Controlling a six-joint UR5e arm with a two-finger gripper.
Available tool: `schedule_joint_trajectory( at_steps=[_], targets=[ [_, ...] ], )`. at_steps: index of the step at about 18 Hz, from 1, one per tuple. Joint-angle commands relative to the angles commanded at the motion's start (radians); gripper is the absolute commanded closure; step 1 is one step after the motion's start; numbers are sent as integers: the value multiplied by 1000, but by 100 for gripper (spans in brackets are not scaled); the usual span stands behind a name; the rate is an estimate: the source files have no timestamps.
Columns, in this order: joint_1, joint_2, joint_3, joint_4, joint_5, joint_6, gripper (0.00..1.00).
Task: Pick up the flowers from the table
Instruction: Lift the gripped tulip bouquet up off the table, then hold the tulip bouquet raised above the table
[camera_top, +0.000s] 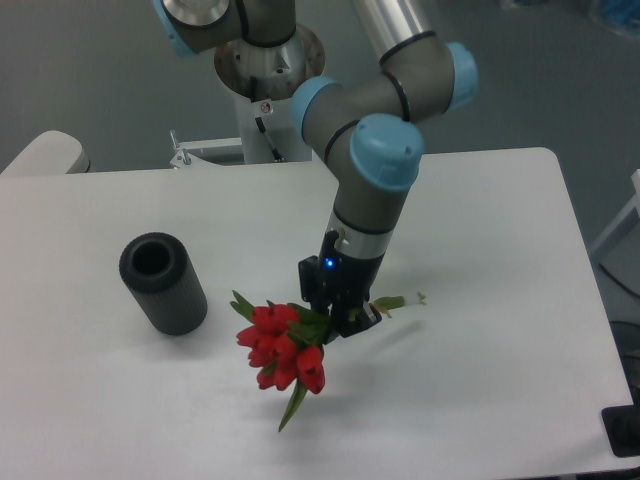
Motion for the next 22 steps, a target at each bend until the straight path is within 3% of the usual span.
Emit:
schedule_joint_trajectory(
  at_steps=[3,22],
  targets=[
    [28,16,-2,0,-82,0,82],
    [38,16,32,3,-129,-5,82]
  ],
)
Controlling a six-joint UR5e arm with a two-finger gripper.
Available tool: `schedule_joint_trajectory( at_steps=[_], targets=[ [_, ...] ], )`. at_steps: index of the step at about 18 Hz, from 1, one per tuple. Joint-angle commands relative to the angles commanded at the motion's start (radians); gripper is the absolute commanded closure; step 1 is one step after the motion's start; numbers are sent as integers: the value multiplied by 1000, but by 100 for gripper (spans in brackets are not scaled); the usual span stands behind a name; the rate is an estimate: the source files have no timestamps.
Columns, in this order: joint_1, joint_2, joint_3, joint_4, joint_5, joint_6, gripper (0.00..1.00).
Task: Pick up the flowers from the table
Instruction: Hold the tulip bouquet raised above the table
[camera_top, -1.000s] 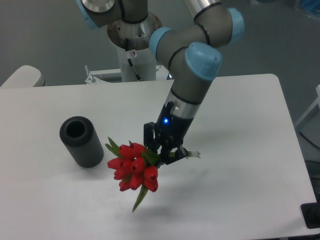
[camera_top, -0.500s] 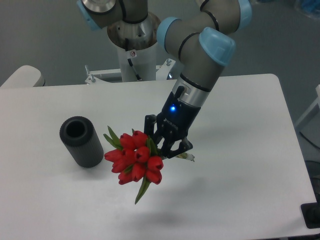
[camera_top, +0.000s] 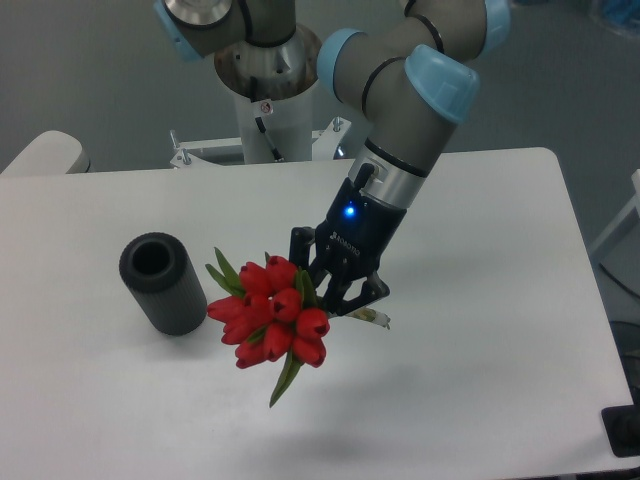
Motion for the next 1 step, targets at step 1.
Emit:
schedule_joint_trajectory(
  at_steps=[1],
  targets=[
    [-2,0,0,0,-2,-2,82]
  ],
)
